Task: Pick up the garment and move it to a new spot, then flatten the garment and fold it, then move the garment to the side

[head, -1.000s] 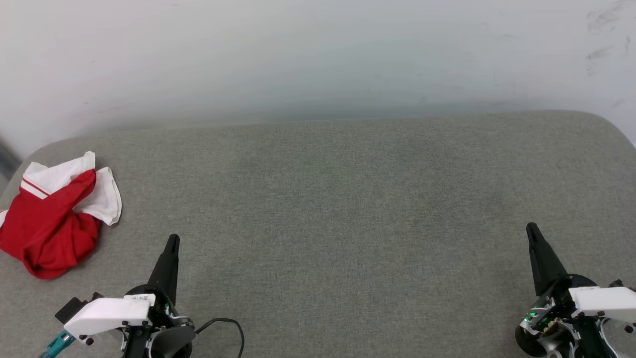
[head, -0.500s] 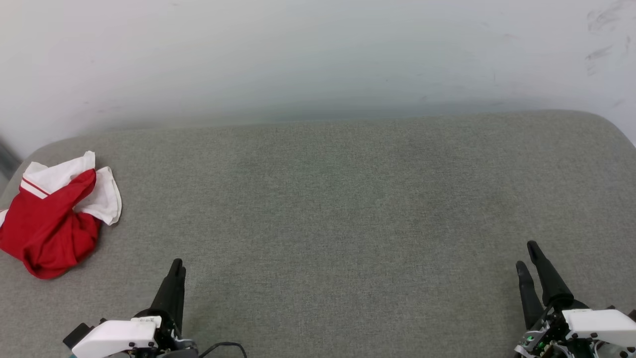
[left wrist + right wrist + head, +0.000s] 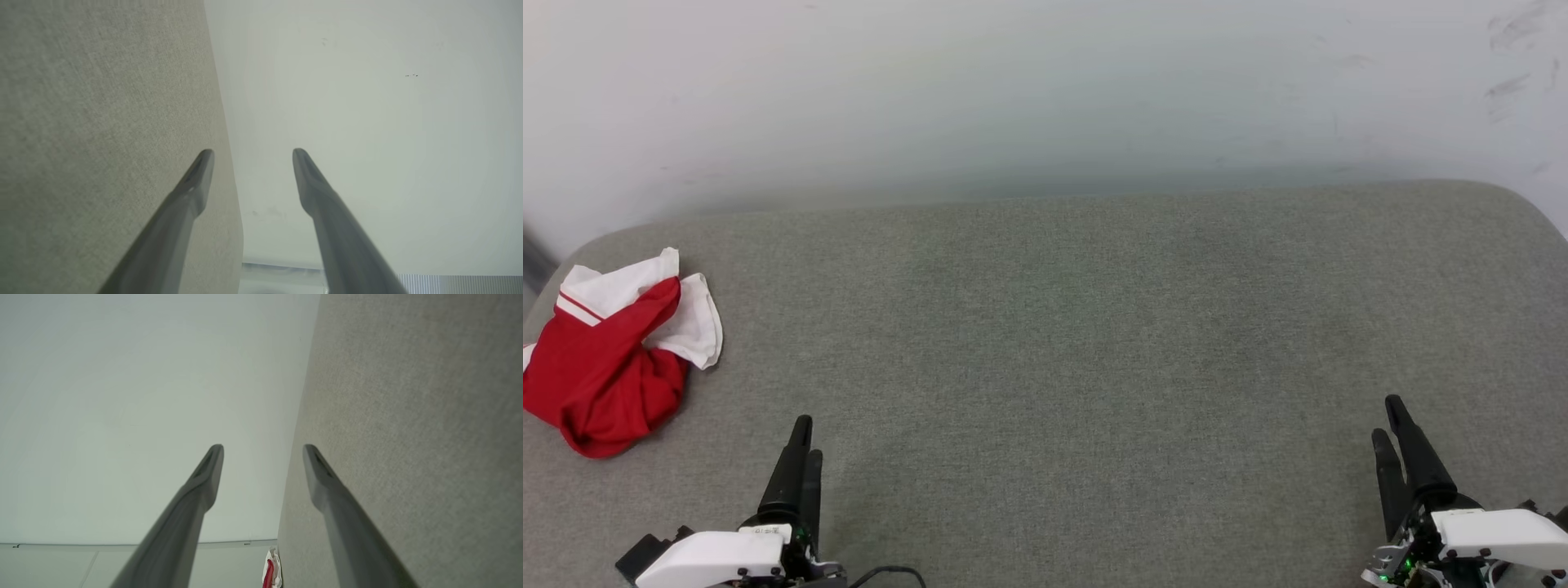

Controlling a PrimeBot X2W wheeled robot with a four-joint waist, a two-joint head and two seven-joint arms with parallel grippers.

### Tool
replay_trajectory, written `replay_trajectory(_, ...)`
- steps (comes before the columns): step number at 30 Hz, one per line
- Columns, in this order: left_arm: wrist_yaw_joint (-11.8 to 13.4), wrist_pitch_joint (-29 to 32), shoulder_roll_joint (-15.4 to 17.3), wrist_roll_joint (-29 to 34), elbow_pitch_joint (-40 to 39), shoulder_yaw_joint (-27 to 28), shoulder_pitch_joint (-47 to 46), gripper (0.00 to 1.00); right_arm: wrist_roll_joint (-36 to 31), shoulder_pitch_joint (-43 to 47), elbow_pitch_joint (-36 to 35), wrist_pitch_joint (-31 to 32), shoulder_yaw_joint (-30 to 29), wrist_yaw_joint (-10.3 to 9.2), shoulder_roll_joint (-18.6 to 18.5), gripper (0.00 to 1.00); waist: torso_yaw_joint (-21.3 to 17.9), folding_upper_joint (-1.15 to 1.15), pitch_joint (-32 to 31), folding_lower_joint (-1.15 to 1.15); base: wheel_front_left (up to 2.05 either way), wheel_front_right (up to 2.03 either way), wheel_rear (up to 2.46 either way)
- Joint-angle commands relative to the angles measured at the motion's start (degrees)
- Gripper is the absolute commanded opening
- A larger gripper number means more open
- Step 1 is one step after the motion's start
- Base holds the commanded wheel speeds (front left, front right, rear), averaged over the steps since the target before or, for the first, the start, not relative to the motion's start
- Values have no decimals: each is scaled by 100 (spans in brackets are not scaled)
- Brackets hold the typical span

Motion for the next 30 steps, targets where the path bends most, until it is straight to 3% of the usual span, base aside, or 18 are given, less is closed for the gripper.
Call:
replay_trajectory(1, -4, -46, 18, 101, -116, 31, -40, 100, -110, -44, -125, -50, 24, 1, -5, 100, -1, 0, 1, 0, 0, 0, 0)
replay_trajectory(14, -7, -357, 23, 1191, -408, 487, 35, 100, -1651, -20, -467, -361, -21, 1, -6, 100, -4, 0, 9, 0, 0, 0, 0)
replay_trajectory(30, 68, -686, 28, 3014, -1215, 962, 34, 100, -4485, -53, -1410, -691, 411, 2, -6, 100, 8, 0, 33, 0, 0, 0, 0)
